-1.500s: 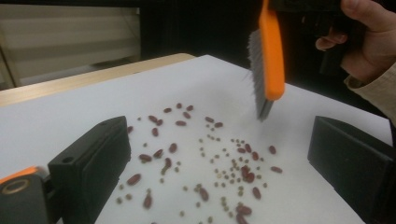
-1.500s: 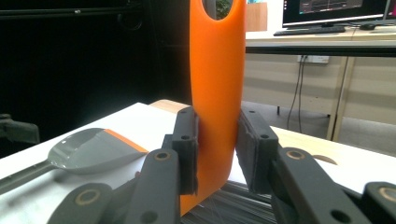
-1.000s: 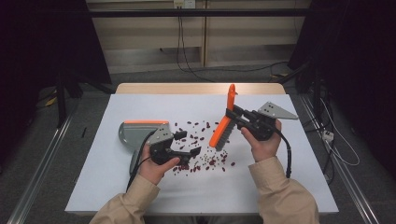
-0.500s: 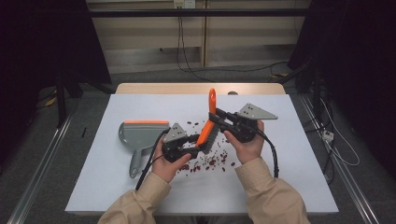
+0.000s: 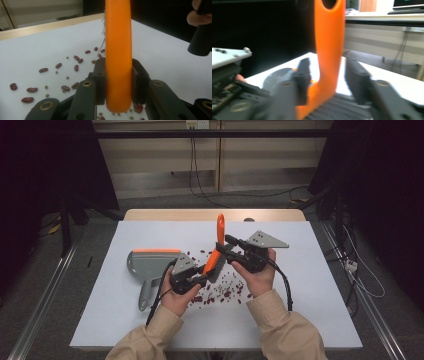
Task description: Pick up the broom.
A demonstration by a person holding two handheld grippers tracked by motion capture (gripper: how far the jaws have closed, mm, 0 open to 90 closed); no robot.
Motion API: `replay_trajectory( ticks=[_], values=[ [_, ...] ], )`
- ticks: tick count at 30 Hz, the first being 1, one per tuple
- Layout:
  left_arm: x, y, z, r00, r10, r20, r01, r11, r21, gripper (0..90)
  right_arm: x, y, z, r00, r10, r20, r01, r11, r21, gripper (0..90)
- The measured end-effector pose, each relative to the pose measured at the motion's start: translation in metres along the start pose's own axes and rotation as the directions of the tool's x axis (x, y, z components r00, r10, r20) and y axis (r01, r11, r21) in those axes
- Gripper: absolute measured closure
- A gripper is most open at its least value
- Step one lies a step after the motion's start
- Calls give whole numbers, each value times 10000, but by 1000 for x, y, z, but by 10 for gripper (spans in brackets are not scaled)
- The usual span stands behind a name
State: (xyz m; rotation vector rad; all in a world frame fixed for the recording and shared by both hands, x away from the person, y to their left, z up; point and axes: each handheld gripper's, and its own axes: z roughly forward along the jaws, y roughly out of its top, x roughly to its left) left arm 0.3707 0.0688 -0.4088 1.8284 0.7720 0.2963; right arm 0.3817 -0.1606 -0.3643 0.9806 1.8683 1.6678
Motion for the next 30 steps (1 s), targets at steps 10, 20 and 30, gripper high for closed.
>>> replay_trajectory(
  ticks=[10, 20, 30],
  values=[
    [7, -2, -4, 9966, -137, -815, 117, 9996, -241, 708, 13, -9, 6, 9965, 607, 580, -630, 9973, 378, 265],
    [-2, -2, -3, 9929, 284, -1152, -346, 9980, -522, 704, 30, -26, 30, 9734, 2183, 703, -2241, 9705, 893, 283],
    [-17, 3, -5, 9759, 1453, -1625, -1610, 9830, -881, 671, 28, -19, 38, 9218, 3699, 1158, -3789, 9230, 678, 430]
  ],
)
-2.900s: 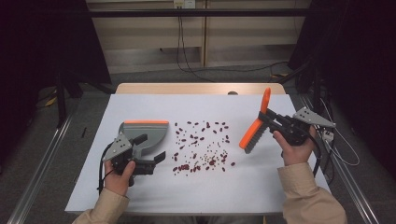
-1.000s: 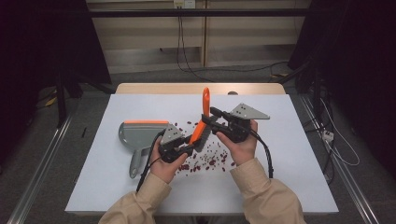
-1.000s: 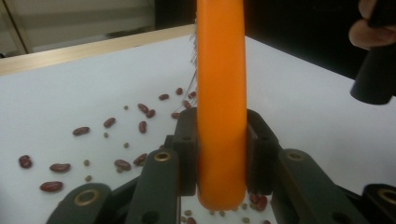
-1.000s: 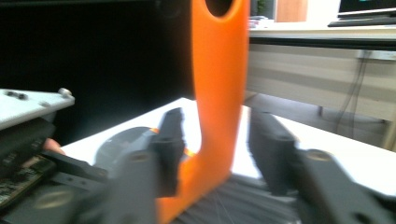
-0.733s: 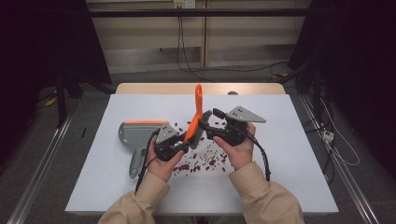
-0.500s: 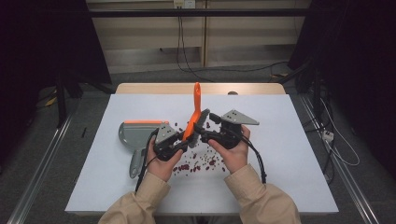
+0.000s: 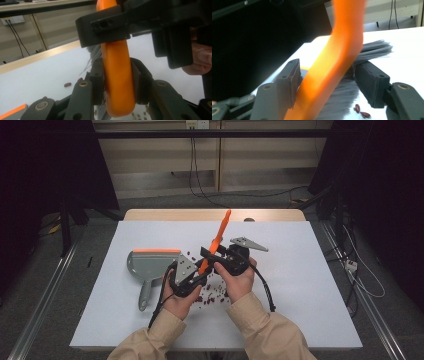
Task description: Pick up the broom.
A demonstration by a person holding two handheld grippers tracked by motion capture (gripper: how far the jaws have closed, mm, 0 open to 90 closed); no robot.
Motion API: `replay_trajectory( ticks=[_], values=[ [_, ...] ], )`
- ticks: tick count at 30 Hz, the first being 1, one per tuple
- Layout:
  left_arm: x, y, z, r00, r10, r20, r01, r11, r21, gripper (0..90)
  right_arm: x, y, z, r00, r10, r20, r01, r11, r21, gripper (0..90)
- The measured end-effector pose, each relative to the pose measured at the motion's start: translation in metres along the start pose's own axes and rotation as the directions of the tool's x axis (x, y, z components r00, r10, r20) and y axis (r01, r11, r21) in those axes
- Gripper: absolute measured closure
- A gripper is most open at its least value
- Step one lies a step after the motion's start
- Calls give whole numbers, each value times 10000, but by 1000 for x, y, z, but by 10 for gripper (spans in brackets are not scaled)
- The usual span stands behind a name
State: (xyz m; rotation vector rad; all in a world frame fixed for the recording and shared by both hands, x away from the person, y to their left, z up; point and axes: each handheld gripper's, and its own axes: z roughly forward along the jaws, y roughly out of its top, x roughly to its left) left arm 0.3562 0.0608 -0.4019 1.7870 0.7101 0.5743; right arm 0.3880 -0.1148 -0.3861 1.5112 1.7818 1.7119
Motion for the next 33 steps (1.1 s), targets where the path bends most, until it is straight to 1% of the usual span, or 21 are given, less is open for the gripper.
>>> replay_trajectory(
  ticks=[1, 2, 3, 4, 5, 6, 7, 8, 9, 10, 11, 13, 15, 17, 18, 20, 21, 25, 27, 29, 33],
  values=[
    [0, 0, 1, 10000, -7, -39, 7, 10000, 19, 652, 0, 1, 0, 10000, 21, 20, -21, 10000, 19, 449],
    [-1, 0, 1, 9999, 41, -117, -41, 10000, 62, 621, 2, 2, 1, 9999, 107, -89, -105, 9996, 265, 528],
    [-2, -1, 2, 9997, 81, -227, -80, 9999, 69, 621, 2, 2, 1, 9999, 107, -89, -105, 9996, 265, 528],
    [-2, -1, 2, 9991, 272, -331, -266, 9995, 190, 603, 2, 2, 1, 9995, 266, -155, -260, 9990, 354, 573],
    [-1, -1, 3, 9994, 139, -306, -135, 9998, 125, 584, 3, 2, 1, 9997, 195, -164, -188, 9990, 410, 616],
    [1, -1, 3, 9999, -112, -131, 113, 9999, 43, 594, 1, 3, 1, 9991, 165, -397, -148, 9989, 446, 702],
    [2, -1, 3, 9999, -126, 40, 127, 9999, -81, 594, 1, 3, 1, 9991, 165, -397, -148, 9989, 446, 702],
    [2, 1, 2, 9999, -157, 17, 157, 9997, -183, 629, 1, 5, 1, 9992, -350, -200, 357, 9987, 363, 704],
    [4, 2, 0, 9998, -181, 3, 181, 9997, -155, 567, -2, 7, 1, 9982, -586, -135, 591, 9973, 437, 704],
    [6, 2, 0, 9992, -400, 65, 400, 9992, -98, 490, -9, 9, -1, 9982, -593, -131, 600, 9967, 547, 704],
    [10, 2, -1, 9991, -414, 122, 415, 9991, -19, 490, -9, 9, -1, 9982, -593, -131, 600, 9967, 547, 704],
    [15, 1, -3, 9986, -518, 87, 517, 9986, 137, 432, -15, 12, -4, 9949, -1006, -26, 1006, 9935, 540, 704],
    [21, 1, -5, 9965, -804, 228, 800, 9966, 180, 386, -21, 17, -10, 9940, -1087, -91, 1091, 9922, 611, 704],
    [25, 1, -7, 9956, -890, 307, 883, 9958, 240, 341, -27, 21, -15, 9921, -1246, -111, 1251, 9899, 672, 704],
    [26, 1, -7, 9946, -988, 303, 983, 9950, 187, 333, -29, 22, -17, 9900, -1408, -14, 1405, 9869, 793, 704],
    [29, 1, -8, 9929, -1078, 495, 1066, 9940, 252, 284, -34, 24, -20, 9842, -1770, 29, 1758, 9795, 984, 704],
    [31, 1, -9, 9929, -1015, 613, 999, 9946, 287, 263, -36, 25, -21, 9823, -1873, 79, 1853, 9765, 1101, 704],
    [35, 1, -11, 9902, -1182, 740, 1159, 9927, 347, 183, -43, 27, -27, 9775, -2110, -22, 2095, 9691, 1300, 704],
    [37, 1, -13, 9909, -1119, 746, 1090, 9931, 424, 167, -46, 29, -30, 9736, -2280, -68, 2265, 9630, 1459, 704],
    [40, 1, -15, 9876, -1339, 818, 1304, 9904, 468, 142, -50, 30, -33, 9712, -2383, -42, 2360, 9590, 1571, 704],
    [48, 2, -22, 9849, -1503, 864, 1463, 9880, 504, 111, -57, 33, -39, 9691, -2467, -29, 2436, 9548, 1706, 704]
  ],
)
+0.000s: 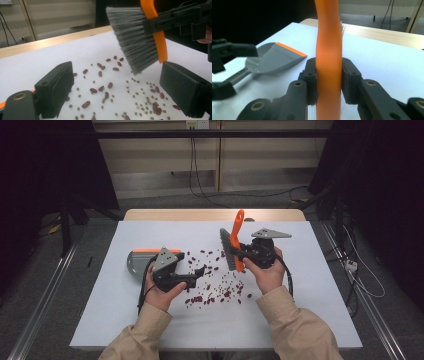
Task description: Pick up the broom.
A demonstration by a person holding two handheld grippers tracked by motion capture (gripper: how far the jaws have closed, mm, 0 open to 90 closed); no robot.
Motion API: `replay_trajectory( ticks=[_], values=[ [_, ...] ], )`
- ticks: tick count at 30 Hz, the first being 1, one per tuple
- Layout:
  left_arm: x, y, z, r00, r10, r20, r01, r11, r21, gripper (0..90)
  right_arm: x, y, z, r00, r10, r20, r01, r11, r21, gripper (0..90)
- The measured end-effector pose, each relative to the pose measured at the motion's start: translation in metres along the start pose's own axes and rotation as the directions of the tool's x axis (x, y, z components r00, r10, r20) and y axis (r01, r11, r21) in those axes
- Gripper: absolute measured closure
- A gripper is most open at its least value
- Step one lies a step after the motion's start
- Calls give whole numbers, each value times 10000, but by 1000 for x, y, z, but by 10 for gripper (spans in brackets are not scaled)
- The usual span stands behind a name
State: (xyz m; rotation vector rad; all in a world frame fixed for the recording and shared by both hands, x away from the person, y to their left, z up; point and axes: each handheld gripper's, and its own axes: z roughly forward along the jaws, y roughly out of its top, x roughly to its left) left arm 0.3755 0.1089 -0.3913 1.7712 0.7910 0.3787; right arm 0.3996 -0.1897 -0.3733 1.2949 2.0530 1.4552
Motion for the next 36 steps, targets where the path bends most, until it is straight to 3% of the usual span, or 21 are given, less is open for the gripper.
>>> replay_trajectory(
  ticks=[15, 20, 29, 36],
  values=[
    [29, -6, -31, 9998, -130, 154, 126, 9996, 251, 56, -24, -5, -22, 9993, -274, 266, 260, 9984, 505, 703],
    [39, -8, -43, 9999, -141, 99, 140, 9999, 92, 54, -30, -4, -28, 9991, -309, 291, 291, 9978, 597, 703],
    [52, -15, -58, 9999, -144, 16, 144, 9999, 56, 54, -40, -6, -37, 9977, -510, 454, 463, 9940, 987, 704],
    [57, -20, -65, 9999, -168, -6, 168, 9998, 41, 53, -52, -8, -47, 9974, -381, 614, 318, 9944, 1006, 704]
  ],
)
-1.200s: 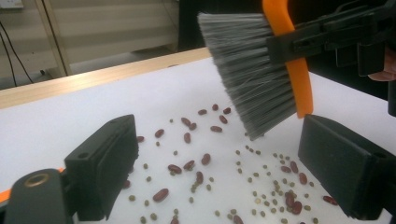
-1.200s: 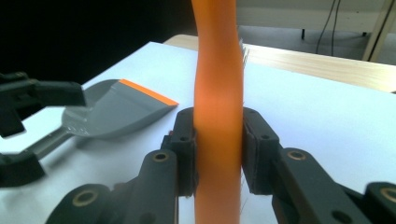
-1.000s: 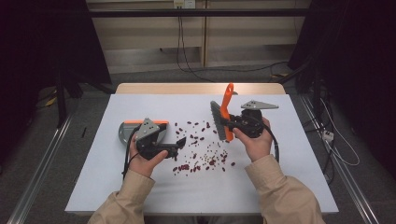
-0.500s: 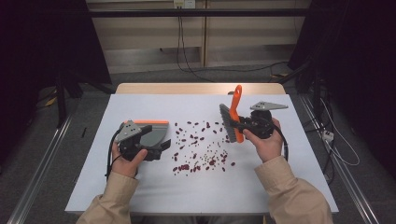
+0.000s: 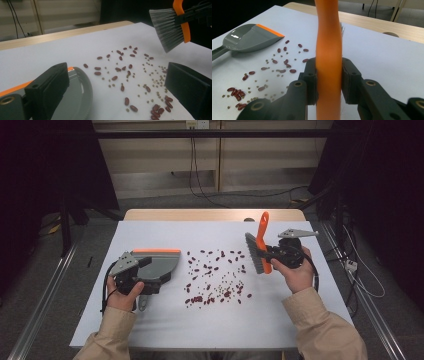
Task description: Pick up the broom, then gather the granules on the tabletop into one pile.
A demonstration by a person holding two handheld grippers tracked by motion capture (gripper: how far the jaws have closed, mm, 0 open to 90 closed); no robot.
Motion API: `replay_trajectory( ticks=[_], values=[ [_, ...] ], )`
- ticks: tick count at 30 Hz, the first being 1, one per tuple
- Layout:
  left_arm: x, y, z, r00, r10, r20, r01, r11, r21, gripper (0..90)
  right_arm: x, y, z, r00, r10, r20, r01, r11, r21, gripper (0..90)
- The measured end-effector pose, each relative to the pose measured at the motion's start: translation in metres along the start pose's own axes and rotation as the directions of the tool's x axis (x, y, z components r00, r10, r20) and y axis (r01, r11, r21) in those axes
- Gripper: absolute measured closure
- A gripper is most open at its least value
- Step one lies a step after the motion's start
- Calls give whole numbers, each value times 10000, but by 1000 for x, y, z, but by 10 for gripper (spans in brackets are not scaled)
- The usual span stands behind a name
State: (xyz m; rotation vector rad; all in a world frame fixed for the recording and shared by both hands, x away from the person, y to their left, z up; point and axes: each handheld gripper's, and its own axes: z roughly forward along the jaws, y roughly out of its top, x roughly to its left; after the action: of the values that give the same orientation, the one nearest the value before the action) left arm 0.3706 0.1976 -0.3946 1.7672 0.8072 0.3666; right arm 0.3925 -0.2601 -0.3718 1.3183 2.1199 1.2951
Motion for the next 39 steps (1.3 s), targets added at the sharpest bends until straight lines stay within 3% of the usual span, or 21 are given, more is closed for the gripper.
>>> replay_trajectory(
  ticks=[10, 16, 22, 27, 35, 39],
  values=[
    [4, -6, -7, 10000, -2, -37, 2, 10000, 94, 53, -16, -2, -4, 9996, -52, 276, 39, 9988, 478, 704],
    [7, -9, -9, 10000, -31, -62, 32, 9999, 156, 53, -26, -3, -10, 9991, 48, 411, -68, 9988, 486, 704],
    [7, -11, -10, 9999, -77, -86, 79, 9998, 169, 53, -37, -3, -11, 9974, 134, 704, -210, 9939, 1084, 704],
    [7, -12, -10, 10000, -10, -25, 10, 9997, 249, 53, -42, -8, 0, 9958, 109, 912, -282, 9812, 1910, 702],
    [10, -14, -11, 9999, -47, -100, 50, 9996, 269, 53, -35, -8, 35, 9890, -694, 1308, 404, 9762, 2131, 707],
    [12, -17, -11, 9999, -67, -88, 70, 9994, 342, 53, -34, -8, 52, 9882, -731, 1344, 410, 9728, 2278, 704]
  ],
)
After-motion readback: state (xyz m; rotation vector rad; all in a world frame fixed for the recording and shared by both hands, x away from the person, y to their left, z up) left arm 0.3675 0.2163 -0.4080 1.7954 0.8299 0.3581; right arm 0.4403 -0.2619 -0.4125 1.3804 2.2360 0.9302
